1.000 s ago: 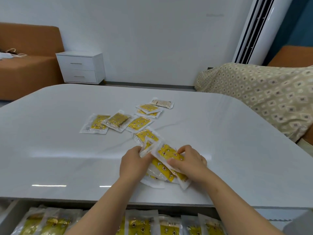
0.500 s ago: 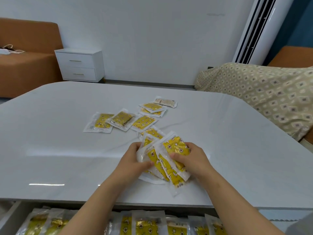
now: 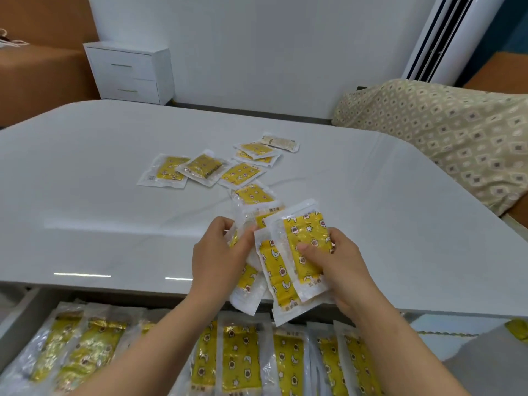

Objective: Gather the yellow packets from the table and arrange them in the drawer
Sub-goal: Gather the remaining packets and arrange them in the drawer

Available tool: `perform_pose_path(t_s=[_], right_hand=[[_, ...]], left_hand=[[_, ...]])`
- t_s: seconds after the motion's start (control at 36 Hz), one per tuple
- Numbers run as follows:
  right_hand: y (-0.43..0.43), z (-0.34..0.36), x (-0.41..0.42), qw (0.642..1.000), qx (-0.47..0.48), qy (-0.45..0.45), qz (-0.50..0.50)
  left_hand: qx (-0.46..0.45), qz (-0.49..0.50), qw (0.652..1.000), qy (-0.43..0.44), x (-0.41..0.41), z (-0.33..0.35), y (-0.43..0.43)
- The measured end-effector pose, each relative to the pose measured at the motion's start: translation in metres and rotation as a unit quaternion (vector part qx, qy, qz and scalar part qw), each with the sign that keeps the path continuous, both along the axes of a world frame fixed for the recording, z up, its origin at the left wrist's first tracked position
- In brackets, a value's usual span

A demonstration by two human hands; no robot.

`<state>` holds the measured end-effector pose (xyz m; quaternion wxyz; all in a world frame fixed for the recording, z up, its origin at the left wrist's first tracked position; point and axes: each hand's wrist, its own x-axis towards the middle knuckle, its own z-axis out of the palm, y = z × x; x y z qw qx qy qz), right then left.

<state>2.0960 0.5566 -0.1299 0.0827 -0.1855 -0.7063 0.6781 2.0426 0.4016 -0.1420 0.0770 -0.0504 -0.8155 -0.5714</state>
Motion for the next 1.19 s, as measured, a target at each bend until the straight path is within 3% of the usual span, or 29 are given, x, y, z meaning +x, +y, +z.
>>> perform_pose_path(t_s=[0.28, 0.36, 0.56, 0.75, 0.97, 1.11, 1.19], right_hand=[[-0.02, -0.019, 0.058, 0.995, 0.078, 0.052, 0.025], [-0.024, -0.032, 0.075, 0.996, 0.08, 0.026, 0.039], [-0.013, -0.04, 0.08, 0.998, 0.047, -0.032, 0.019], [0.005, -0.043, 0.092, 0.996, 0.01, -0.087, -0.029], [0.019, -0.048, 0.106, 0.985, -0.094, -0.11, -0.094], [0.014, -0.055, 0.109, 0.974, -0.139, -0.164, -0.064], [0.02, -0.056, 0.105, 0.964, -0.166, -0.197, -0.069]], left_hand=[[-0.031, -0.047, 0.983, 0.172, 0.054, -0.034, -0.04], [-0.028, -0.078, 0.983, 0.165, 0.061, -0.041, -0.049], [-0.04, -0.128, 0.991, -0.005, 0.069, -0.049, -0.044], [-0.036, -0.135, 0.986, -0.085, 0.076, -0.042, -0.039], [-0.05, -0.221, 0.953, -0.203, 0.081, -0.048, -0.036], [0.039, -0.17, 0.928, -0.329, 0.078, -0.053, -0.034], [0.01, -0.142, 0.927, -0.346, 0.071, -0.053, -0.026]])
